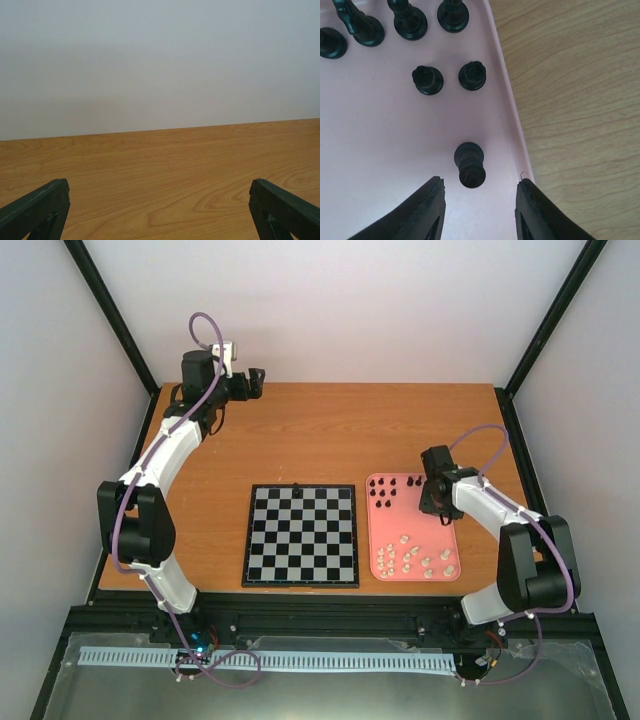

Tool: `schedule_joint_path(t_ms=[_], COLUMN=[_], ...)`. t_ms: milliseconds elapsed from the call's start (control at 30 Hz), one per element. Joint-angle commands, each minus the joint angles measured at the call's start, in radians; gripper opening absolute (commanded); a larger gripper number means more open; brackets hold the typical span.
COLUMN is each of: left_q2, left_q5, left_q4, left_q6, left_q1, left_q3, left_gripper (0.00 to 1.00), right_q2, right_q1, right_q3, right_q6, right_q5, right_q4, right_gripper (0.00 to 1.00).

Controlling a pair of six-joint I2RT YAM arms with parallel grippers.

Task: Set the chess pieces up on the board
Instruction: Pick up the chess piece from the storage box.

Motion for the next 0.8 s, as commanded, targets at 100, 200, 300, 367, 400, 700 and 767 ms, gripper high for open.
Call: schedule_joint_path(t_ms=[100,200,300,367,400,700,767], left_q2=[-0.001,-0.002,-0.002,-0.002,-0.002,0.004,0.001], left_q5=[0.013,0.012,0.011,0.009,0.010,0.010,0.009], left_q4=[0.024,0.023,0.022,0.024,0.023,0.024,0.024], left_q6=[-0.007,-0.007,-0.007,-0.007,-0.007,-0.007,-0.007], left_q1=[0.004,0.005,0.004,0.004,0.004,0.004,0.004], left_q3=[0.041,0.041,0.041,0.040,0.040,0.041,0.040], left_gripper=[1.00,1.00,1.00,1.00,1.00,1.00,1.00], right_q2=[0.029,0.045,0.045,0.044,0.044,0.058,0.060], right_q1=[-0.022,-0.023,-0.022,-0.022,-0.022,-0.028,-0.030], right_q3=[0.034,0.044,0.043,0.041,0.042,0.032,0.031], right_q6=[-0.068,-0.077,-0.076,-0.077,-0.077,-0.072,-0.070], right_q5=[-0.061,-0.064,-0.060,-0.055,-0.052,-0.031,-0.029], right_q4=[0.042,0.041,0.041,0.041,0.042,0.040,0.041], right_gripper=[0.43,0.41,0.41,0.40,0.40,0.40,0.40])
